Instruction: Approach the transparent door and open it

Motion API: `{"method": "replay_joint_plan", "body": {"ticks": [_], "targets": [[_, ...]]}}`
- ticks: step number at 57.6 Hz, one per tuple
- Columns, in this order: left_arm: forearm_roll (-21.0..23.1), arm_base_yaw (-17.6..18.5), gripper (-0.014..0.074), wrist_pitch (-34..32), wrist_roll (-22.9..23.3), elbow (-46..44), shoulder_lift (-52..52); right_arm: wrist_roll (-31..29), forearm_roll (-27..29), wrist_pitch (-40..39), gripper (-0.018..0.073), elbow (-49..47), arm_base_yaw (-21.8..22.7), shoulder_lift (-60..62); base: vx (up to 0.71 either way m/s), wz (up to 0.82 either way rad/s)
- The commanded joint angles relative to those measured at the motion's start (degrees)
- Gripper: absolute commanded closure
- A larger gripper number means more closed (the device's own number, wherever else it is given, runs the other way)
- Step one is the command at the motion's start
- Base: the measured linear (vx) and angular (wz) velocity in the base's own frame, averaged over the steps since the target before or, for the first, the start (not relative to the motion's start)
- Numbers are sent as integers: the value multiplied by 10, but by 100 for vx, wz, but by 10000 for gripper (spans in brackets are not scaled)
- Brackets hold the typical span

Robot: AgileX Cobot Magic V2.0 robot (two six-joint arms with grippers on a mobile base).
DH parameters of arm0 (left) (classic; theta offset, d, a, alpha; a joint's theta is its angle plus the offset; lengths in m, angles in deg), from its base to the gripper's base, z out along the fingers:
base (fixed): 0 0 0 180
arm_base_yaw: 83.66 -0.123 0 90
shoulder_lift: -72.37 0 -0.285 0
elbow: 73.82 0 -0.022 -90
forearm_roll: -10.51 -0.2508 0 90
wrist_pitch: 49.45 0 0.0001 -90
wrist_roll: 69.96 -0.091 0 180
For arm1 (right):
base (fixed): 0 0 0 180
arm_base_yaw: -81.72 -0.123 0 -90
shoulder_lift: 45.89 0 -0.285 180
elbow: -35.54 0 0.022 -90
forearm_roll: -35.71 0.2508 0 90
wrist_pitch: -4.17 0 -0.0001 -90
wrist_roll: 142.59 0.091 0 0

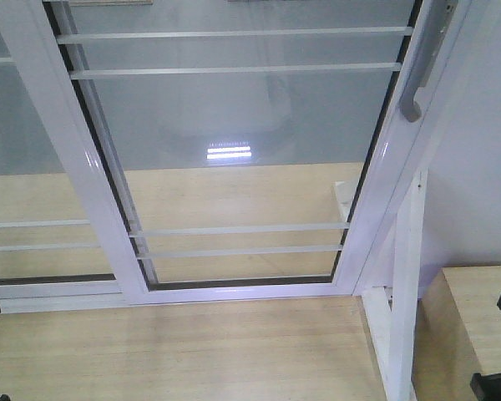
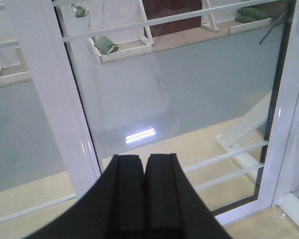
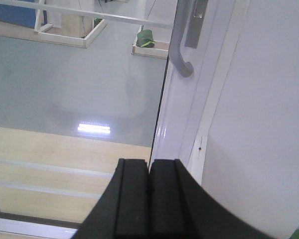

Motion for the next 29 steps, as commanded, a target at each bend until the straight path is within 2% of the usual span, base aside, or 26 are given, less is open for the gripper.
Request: {"method": "replay_joint_plan", "body": {"ticks": [1,29], "targets": [[6,-1,594,-44,5,6,-8,0,0,-45,564,3,2,9,19,-1],[6,-3,594,-42,5,5,-4,0,0,-47,564,3,1,-5,9,1]]}}
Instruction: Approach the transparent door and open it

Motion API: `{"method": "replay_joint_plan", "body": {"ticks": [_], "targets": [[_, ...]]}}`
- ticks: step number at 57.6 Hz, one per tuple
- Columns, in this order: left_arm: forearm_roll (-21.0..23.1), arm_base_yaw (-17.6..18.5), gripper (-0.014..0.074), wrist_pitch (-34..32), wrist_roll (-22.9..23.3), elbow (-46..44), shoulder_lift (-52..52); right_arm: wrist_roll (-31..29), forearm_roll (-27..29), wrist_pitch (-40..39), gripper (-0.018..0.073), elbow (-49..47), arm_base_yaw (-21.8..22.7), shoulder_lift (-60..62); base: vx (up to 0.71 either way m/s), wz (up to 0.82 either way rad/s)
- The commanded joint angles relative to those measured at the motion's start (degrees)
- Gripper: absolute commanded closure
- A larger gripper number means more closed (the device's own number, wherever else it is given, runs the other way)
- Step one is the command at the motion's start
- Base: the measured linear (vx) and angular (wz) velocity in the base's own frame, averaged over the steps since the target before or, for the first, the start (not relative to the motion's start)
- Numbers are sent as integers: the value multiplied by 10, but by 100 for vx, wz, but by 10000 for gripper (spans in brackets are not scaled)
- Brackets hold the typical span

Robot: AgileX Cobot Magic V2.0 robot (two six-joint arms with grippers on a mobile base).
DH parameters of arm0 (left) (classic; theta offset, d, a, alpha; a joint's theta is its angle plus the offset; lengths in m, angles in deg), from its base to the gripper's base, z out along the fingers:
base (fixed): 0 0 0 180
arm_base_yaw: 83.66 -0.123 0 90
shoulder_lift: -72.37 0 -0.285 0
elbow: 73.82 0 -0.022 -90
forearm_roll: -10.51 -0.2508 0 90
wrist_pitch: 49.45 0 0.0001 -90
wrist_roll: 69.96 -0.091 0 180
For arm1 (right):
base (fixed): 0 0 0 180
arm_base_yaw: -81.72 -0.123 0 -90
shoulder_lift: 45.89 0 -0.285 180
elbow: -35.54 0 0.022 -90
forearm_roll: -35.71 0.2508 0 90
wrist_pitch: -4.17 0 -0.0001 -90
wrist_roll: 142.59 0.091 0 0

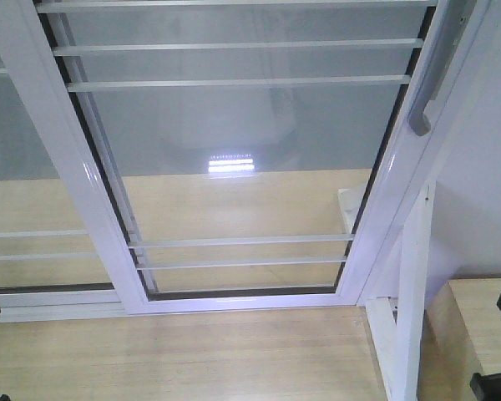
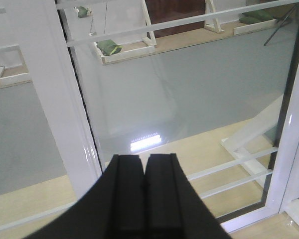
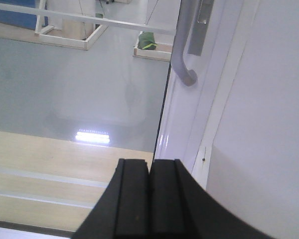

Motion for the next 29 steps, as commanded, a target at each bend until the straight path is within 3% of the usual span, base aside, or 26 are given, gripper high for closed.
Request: {"method": "replay_joint_plan", "body": {"ticks": [1,29], "targets": [[6,-3,594,-45,5,5,-3,0,0,-45,564,2,2,-7,-2,-3],[6,-1,594,-44,5,5,-3,0,0,-43,564,2,2,-8,0,0]]}}
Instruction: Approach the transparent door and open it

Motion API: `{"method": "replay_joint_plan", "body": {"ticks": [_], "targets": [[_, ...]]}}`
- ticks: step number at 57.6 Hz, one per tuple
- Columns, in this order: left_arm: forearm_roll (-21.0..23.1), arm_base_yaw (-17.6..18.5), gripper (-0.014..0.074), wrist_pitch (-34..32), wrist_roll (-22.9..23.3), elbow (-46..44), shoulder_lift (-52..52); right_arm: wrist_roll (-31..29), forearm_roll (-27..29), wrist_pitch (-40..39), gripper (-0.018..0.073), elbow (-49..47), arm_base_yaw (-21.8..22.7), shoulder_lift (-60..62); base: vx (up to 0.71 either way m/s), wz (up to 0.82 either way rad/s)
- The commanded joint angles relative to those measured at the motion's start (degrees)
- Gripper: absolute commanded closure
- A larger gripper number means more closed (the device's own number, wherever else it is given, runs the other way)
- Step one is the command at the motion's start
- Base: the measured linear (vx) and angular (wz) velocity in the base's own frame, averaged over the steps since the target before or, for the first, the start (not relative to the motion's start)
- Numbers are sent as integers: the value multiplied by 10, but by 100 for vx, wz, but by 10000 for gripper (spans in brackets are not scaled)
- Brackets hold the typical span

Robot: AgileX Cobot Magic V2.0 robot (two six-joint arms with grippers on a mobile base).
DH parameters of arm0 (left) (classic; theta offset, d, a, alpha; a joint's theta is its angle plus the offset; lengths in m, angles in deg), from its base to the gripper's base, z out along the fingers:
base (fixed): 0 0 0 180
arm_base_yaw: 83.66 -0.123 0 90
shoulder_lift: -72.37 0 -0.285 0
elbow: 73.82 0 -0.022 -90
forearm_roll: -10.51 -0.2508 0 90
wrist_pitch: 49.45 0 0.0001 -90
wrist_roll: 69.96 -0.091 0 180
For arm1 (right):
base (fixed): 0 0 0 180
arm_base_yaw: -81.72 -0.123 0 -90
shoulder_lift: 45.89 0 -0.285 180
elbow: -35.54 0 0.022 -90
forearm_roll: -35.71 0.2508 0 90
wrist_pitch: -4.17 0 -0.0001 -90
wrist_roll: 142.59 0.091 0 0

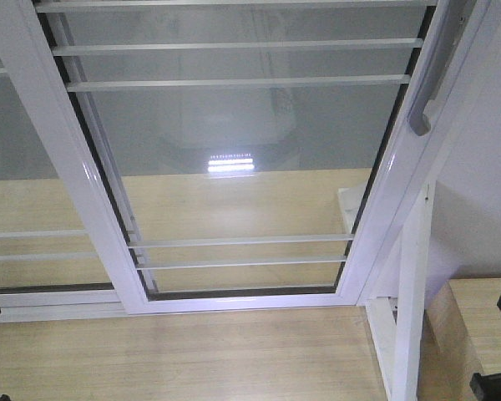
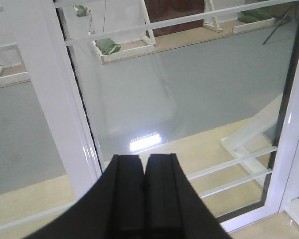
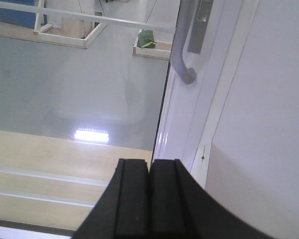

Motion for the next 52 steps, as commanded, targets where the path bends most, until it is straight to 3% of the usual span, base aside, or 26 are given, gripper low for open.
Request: {"method": "replay_joint_plan", "body": {"ticks": [1,24,38,52], "targets": [[6,-1,594,-45,5,5,-3,0,0,-45,564,2,2,-8,0,0],[6,-1,594,-45,5,5,-3,-6,-7,-45,564,2,2,-8,0,0],[-38,-1,594,-71,-17,5,-3,-7,-8,-45,564,2,2,-8,0,0],[28,-1,594,-154,64,5,-3,-7,-34,-84,564,2,2,-8,0,0]]}}
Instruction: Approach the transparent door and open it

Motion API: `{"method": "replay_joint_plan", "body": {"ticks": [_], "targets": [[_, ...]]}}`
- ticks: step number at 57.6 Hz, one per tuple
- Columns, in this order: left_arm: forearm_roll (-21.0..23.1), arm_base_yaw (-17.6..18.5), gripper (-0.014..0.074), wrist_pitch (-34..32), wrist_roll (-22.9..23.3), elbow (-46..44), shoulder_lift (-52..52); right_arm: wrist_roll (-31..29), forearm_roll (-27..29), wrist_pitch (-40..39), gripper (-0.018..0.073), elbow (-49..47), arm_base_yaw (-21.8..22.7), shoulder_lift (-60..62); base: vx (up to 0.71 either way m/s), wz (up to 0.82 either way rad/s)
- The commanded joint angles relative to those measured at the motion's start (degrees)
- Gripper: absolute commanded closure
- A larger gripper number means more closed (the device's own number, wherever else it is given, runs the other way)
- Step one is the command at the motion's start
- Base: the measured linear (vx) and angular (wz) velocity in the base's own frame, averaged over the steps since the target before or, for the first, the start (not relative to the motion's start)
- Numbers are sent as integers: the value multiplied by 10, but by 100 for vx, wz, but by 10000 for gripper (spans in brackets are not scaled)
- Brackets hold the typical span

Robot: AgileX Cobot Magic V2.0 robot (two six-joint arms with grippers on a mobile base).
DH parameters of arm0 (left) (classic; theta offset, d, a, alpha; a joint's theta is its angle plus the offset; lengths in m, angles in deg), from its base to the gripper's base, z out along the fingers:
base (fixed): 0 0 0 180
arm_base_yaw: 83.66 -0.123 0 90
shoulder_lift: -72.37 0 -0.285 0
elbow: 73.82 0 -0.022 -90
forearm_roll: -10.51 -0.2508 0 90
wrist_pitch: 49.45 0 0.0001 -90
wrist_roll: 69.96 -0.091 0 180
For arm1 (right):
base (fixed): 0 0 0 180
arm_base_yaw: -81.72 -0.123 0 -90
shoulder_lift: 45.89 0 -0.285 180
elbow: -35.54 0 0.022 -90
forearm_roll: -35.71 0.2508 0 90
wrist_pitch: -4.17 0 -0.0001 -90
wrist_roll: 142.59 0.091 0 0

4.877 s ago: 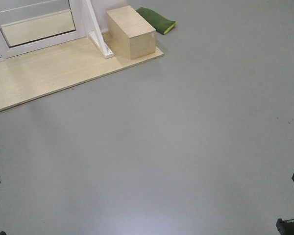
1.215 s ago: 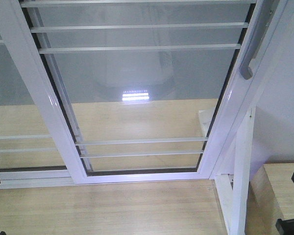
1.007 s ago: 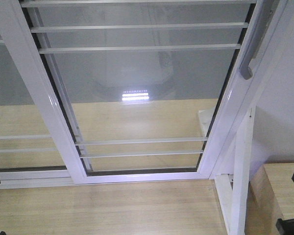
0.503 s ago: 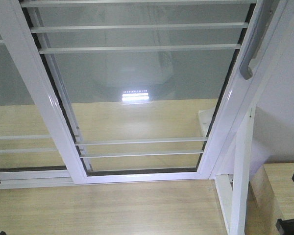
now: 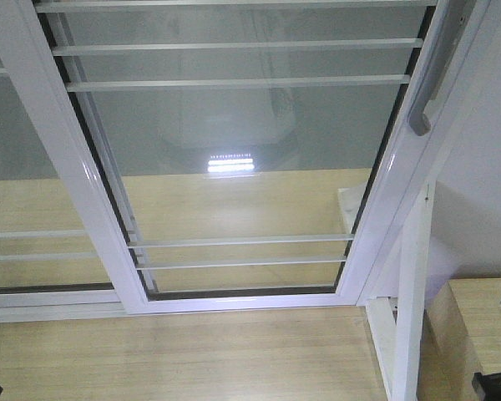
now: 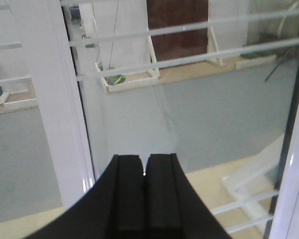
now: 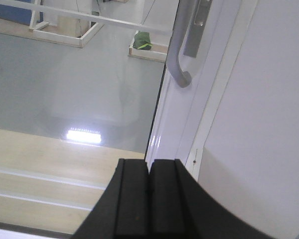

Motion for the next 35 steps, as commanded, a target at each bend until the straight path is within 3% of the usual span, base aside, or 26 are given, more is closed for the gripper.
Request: {"method": "replay_joint_plan", "body": {"ticks": [1,18,35], "targets": [[20,-1,594,-70,27,5,-3,-3,-10,-75,564,2,2,-8,0,0],[20,-1,594,-68,27,5,-3,9,19,-123,564,2,2,-8,0,0],[20,-1,594,-68,27,5,-3,9,162,-227,564,2,2,-8,0,0]]}}
